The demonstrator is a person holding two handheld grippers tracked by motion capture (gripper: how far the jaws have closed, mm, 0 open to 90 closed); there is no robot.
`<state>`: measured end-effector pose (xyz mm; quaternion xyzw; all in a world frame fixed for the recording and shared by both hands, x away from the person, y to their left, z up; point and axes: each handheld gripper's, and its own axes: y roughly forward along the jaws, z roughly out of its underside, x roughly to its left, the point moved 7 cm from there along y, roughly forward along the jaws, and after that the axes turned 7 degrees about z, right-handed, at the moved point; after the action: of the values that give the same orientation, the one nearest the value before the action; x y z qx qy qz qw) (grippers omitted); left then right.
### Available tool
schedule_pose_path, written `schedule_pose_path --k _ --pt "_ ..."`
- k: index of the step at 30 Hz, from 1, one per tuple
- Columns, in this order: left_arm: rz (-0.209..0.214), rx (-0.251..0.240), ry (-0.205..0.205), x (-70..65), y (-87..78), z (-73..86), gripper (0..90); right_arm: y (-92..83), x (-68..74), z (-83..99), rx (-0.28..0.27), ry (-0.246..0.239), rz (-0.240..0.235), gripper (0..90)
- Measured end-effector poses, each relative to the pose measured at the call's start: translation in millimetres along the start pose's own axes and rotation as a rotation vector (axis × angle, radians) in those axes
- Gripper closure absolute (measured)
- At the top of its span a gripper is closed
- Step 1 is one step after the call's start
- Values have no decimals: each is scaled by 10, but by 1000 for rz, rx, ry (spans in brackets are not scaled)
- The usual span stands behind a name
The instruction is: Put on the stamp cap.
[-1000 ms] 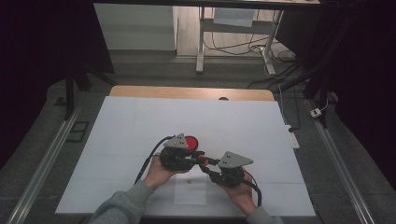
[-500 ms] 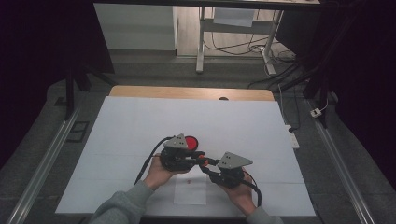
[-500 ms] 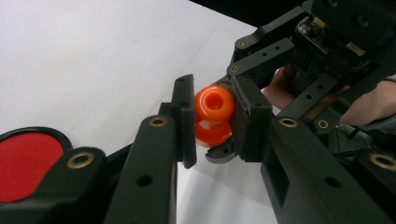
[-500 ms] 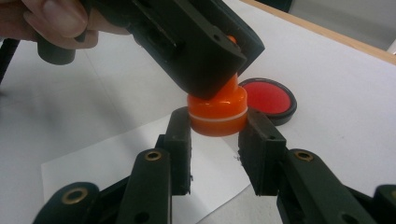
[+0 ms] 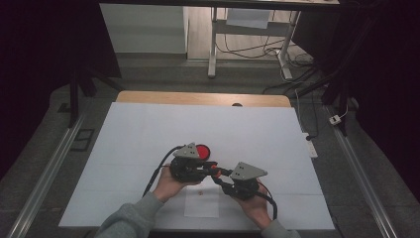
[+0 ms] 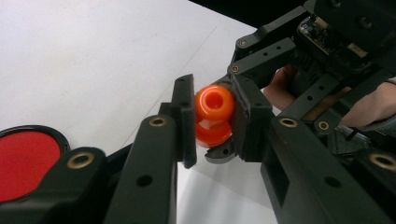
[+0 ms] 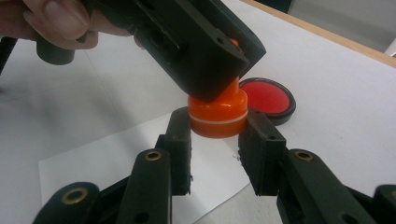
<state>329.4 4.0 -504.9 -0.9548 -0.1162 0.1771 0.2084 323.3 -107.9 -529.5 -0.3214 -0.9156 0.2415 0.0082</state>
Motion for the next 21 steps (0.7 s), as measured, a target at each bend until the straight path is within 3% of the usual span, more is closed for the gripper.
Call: schedule_pose_path --k 21 --pt "-6 -1 -2 -4 16 22 727 3 1 12 8 -11 -8 650"
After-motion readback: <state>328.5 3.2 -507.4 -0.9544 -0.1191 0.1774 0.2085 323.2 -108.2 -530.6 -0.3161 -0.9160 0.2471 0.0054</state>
